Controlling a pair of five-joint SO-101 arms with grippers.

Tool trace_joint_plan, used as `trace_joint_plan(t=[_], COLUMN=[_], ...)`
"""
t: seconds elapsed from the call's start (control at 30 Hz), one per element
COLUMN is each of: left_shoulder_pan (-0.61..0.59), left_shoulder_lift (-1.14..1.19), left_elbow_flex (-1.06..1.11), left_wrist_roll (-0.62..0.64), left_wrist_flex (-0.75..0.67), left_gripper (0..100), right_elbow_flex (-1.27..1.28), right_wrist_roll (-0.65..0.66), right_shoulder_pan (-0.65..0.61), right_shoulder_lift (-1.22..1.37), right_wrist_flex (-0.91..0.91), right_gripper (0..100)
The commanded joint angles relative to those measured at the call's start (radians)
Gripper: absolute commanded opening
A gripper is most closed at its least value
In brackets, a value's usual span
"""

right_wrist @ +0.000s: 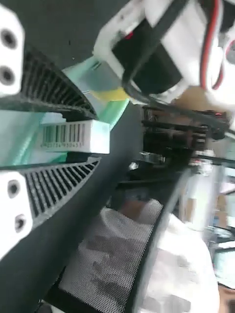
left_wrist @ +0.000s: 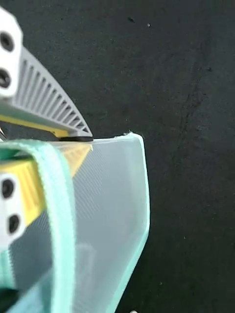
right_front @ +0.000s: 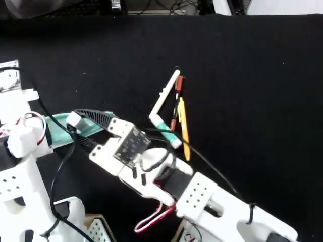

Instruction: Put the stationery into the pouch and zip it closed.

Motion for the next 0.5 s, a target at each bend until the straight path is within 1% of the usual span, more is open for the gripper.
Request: trace_joint_plan(t=[0.0,0.07,0.13,0.2,0.27,0.37,0.43,0.47], left_shoulder_pan=[0.038,0.051,0.056,0.056,0.053,0.051,0.056,0.058], left_shoulder_lift=[0.006,-0.002,-0.002,-0.002,-0.002,-0.002,-0.002,-0.002], left_elbow_flex=[0.047,0.079,0.099,0.108,0.107,0.107,0.107,0.104], left_wrist_roll=[-0.003,-0.003,-0.003,-0.003,-0.003,-0.003,-0.003,-0.005], left_wrist_flex=[0.009,0.009,0.009,0.009,0.009,0.009,0.009,0.009], left_gripper=[3,3,3,3,3,3,3,3], right_elbow_flex=[-0.051,-0.11,-0.209,-0.341,-0.481,-0.642,-0.73,-0.763], right_wrist_roll=[-0.008,-0.009,-0.023,-0.091,-0.126,-0.094,-0.087,-0.091], right_shoulder_pan=[-0.002,0.005,0.012,0.02,0.026,0.051,0.114,0.166], right_shoulder_lift=[0.048,0.03,-0.007,-0.054,-0.091,-0.134,-0.166,-0.183], right_wrist_flex=[0.123,0.29,0.499,0.713,0.885,1.013,1.049,1.066], right_gripper=[1.9,6.9,15.7,22.4,25.7,26.1,26.1,25.8])
